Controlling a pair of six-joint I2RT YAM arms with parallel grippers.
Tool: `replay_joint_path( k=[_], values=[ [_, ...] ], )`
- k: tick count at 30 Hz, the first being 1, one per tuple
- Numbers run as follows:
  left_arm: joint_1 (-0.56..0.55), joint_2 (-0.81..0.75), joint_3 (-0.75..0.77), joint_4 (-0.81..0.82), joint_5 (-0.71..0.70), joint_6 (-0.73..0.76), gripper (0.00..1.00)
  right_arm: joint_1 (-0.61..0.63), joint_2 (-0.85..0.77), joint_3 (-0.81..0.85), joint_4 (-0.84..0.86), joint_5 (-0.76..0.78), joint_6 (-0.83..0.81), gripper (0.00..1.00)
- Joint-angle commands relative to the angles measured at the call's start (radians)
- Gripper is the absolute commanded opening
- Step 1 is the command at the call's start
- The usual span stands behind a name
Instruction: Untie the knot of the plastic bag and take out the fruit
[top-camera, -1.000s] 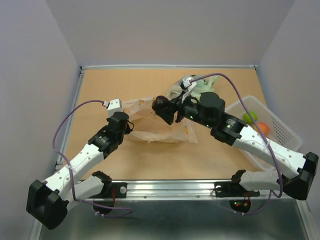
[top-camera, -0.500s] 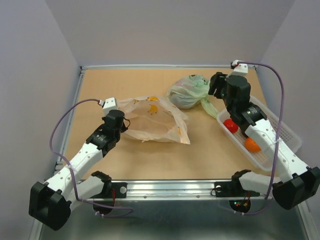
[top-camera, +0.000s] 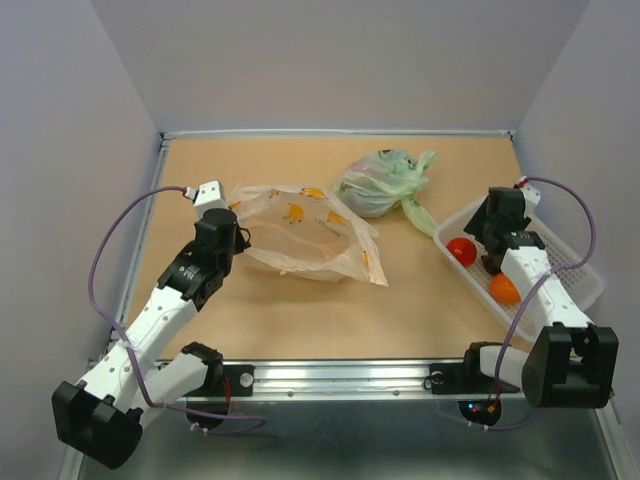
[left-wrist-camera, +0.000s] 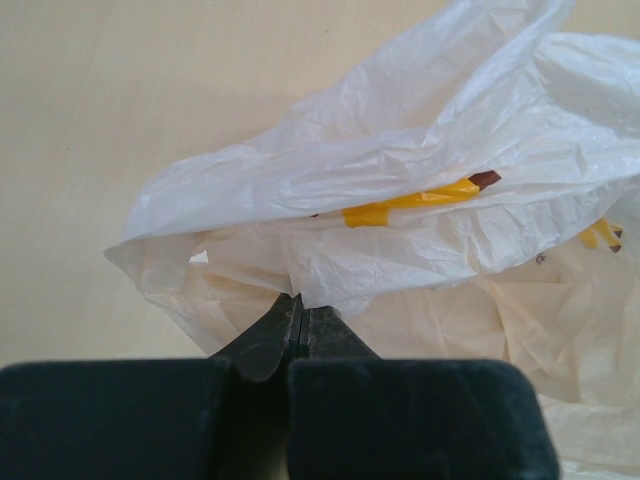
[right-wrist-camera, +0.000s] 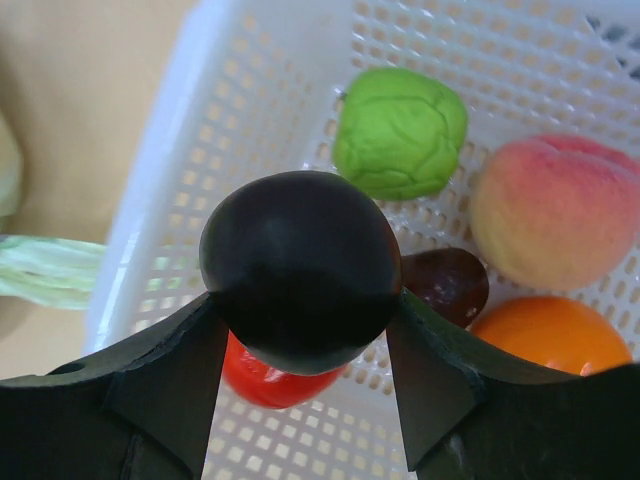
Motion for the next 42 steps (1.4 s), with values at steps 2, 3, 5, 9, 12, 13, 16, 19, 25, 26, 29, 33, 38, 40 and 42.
replay_joint_path(
  k=[2,3,5,9,12,13,16,19,25,26,29,33,38,40,42],
  values=[
    [0.014,-0.011,0.08,-0.018,-0.011,0.037,0.01,-0.029,0.01,-0.032,0.008,-0.007,0.059,0.56],
    [0.017,-0.011,0.087,-0.025,-0.022,0.045,0.01,-0.029,0.006,-0.034,0.008,0.001,0.065,0.8],
    [0.025,-0.011,0.106,-0.035,-0.038,0.048,0.01,-0.029,-0.007,-0.026,0.005,0.025,0.065,0.96],
    [0.043,-0.009,0.141,-0.042,-0.065,0.067,0.01,-0.029,-0.039,0.003,-0.013,0.034,0.057,1.0],
    [0.062,0.0,0.169,-0.06,-0.102,0.082,0.04,-0.029,-0.088,0.035,-0.027,0.039,0.044,1.0],
    [0.066,0.004,0.176,-0.063,-0.129,0.085,0.04,-0.029,-0.1,0.05,-0.03,0.041,0.041,1.0],
    [0.097,0.011,0.208,-0.081,-0.185,0.097,0.07,-0.029,-0.189,0.069,-0.038,0.037,0.027,1.0],
    [0.119,0.005,0.218,-0.092,-0.241,0.099,0.08,-0.029,-0.267,0.077,-0.042,0.036,0.016,1.0],
    [0.155,-0.04,0.235,-0.127,-0.375,0.074,0.12,-0.029,-0.536,0.083,-0.041,0.031,-0.019,1.0],
    [0.159,-0.048,0.236,-0.13,-0.39,0.074,0.12,-0.029,-0.572,0.083,-0.041,0.03,-0.028,1.0],
    [0.16,-0.084,0.236,-0.149,-0.433,0.06,0.19,-0.029,-0.691,0.08,-0.042,0.008,-0.068,1.0],
    [0.16,-0.137,0.213,-0.172,-0.453,0.051,0.58,-0.029,-0.816,0.063,-0.05,-0.012,-0.121,1.0],
    [0.16,-0.192,0.233,-0.23,-0.433,0.036,0.92,-0.029,-0.935,0.069,-0.058,-0.061,-0.168,1.0],
    [0.16,-0.212,0.244,-0.258,-0.424,0.03,0.94,-0.029,-0.95,0.08,-0.067,-0.071,-0.202,1.0],
    [0.16,-0.256,0.248,-0.267,-0.415,0.031,0.95,-0.029,-0.971,0.089,-0.076,-0.084,-0.223,1.0]
  ],
)
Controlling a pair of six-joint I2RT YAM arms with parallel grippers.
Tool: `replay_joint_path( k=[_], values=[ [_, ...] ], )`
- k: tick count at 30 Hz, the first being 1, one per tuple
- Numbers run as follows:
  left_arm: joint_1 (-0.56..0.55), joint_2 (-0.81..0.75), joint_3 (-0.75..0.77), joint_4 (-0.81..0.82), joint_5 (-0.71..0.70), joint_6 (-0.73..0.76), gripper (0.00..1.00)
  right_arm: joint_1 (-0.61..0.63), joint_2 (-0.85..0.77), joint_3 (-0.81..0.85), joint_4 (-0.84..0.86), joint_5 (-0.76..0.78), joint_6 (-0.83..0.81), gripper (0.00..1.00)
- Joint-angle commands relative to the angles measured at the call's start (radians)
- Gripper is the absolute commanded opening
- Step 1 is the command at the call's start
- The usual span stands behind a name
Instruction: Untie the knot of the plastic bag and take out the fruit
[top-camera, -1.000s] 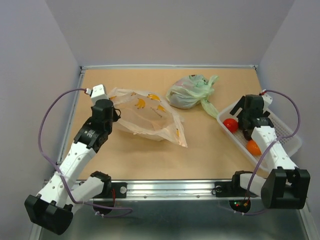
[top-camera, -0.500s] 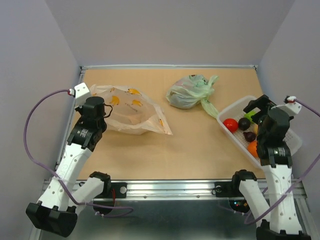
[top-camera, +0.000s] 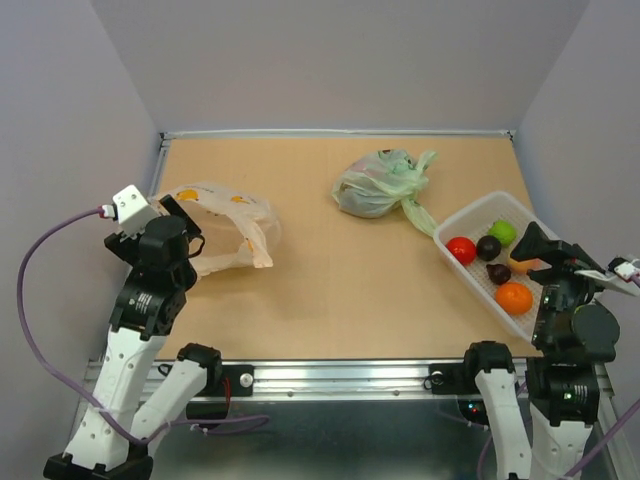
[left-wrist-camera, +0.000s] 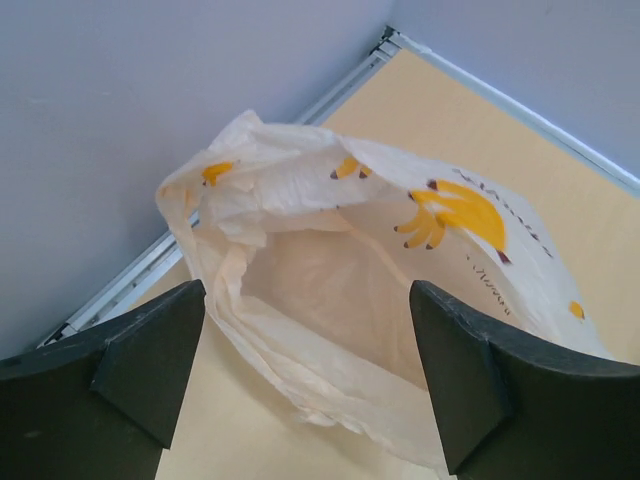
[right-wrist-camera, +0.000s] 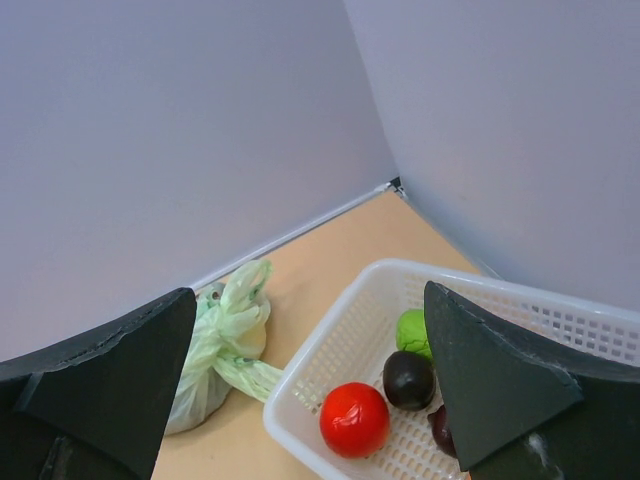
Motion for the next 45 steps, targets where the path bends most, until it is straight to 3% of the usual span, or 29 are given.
replay_joint_path(
  k=[1,17,26,45],
  values=[
    [0.004,-0.086,0.053,-0.04,-0.013,-0.012,0.96,-0.001,-0.028,0.064,-0.016,-0.046,-0.083,1.0],
    [0.002,-0.373,0.215,-0.193,0.203,0.057,0.99,0.123,-0.177,0.21,-0.251,-0.042,-0.04,1.0],
    [0.004,-0.545,0.189,-0.278,0.267,-0.013,0.99,0.145,-0.197,0.303,-0.395,-0.048,-0.017,1.0],
    [0.004,-0.613,0.191,-0.345,0.329,-0.052,0.99,0.157,-0.204,0.371,-0.523,-0.129,0.018,1.0]
  ],
)
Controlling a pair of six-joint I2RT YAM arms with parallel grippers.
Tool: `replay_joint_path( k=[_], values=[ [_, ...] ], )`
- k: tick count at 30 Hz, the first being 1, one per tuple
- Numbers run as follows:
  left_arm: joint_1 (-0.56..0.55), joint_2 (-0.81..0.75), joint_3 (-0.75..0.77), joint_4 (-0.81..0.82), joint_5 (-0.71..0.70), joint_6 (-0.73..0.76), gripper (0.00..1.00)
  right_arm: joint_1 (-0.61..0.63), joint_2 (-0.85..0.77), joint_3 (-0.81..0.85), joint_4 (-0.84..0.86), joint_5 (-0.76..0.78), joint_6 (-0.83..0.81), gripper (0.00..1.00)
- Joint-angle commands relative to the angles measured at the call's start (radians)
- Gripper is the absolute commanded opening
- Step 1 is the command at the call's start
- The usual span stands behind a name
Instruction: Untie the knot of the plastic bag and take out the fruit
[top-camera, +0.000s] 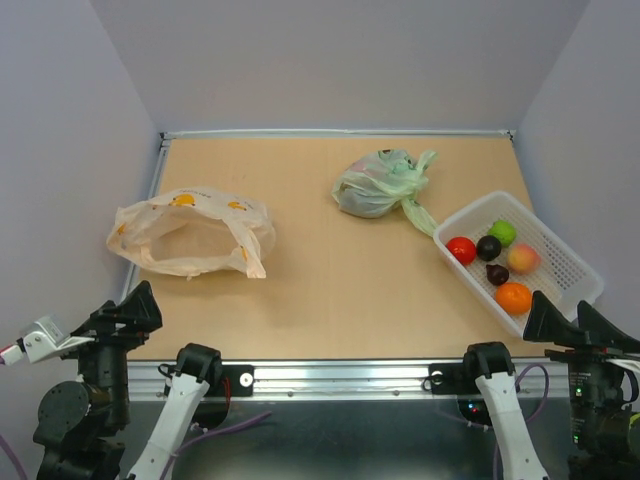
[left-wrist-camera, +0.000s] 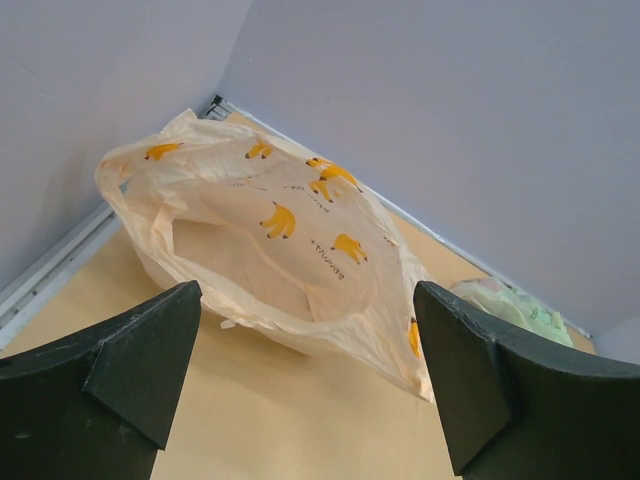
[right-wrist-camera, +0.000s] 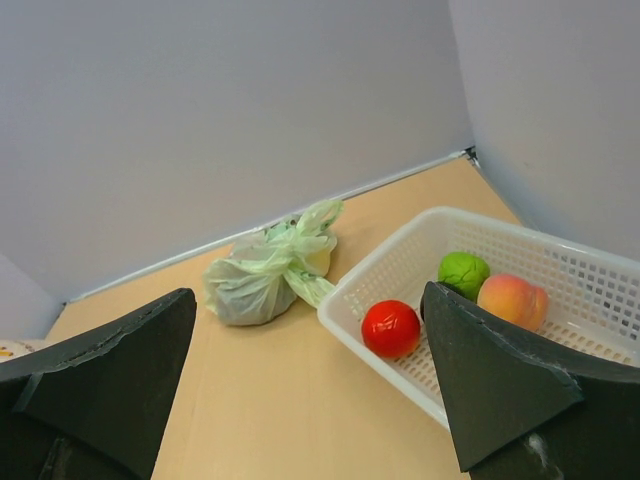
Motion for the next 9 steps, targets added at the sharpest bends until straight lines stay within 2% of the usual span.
replay_joint_path(
  k=[1,9],
  values=[
    [0.004,-0.001,0.009,0.015,0.017,-0.013,0.99,0.011,-0.009,0.032,-0.018,-0.03,0.009,1.0],
    [0.004,0.002,0.018,-0.002,0.025,-0.025,0.99,0.011,-0.009,0.049,-0.044,-0.043,0.012,1.0]
  ],
)
